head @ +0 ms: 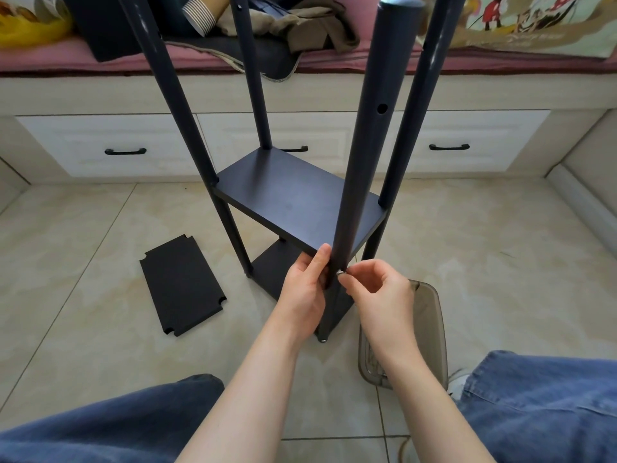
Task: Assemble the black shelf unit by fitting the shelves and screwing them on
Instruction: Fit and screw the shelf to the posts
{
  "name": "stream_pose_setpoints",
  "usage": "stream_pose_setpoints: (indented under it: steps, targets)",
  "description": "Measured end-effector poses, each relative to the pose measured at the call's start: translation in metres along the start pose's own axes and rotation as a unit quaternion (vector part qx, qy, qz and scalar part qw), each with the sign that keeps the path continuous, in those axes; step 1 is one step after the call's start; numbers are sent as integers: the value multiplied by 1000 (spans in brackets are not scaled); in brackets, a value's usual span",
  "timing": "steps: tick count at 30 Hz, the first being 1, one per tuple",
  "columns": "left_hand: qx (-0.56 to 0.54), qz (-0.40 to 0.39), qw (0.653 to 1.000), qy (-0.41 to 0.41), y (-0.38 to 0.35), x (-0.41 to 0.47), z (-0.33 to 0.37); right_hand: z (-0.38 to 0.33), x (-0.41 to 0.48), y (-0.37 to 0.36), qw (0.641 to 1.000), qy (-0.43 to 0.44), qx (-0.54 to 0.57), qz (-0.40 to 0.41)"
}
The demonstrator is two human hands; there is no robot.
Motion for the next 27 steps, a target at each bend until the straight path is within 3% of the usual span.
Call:
stream_pose_setpoints:
  steps: [3,11,17,22,27]
  targets:
    - [-7,13,1000,-1,-2,0,0,-2,-5,-5,999,36,-33,13]
    - [-31,14,999,8,-3,0,-2,2,-2,-2,1000,18,-2,7]
    - [-42,6,999,19,-3,-1,-3,13,1,-1,992,-76,102,11]
    - [-13,0,1000,2,2,-1,0,14,8,4,995,-64,77,15]
    - [59,-46,997,-21,13,-4,0,16,21,11,983,-150,100,-29]
Point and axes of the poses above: each hand's wrist, its own x-axis towards the middle knuckle, its own y-axis out of the back of the hand, z = x × y, the point moved 4 cm from there along x, towards the middle knuckle, and after that the axes turned 12 degrees about x, right-handed, at the moved point
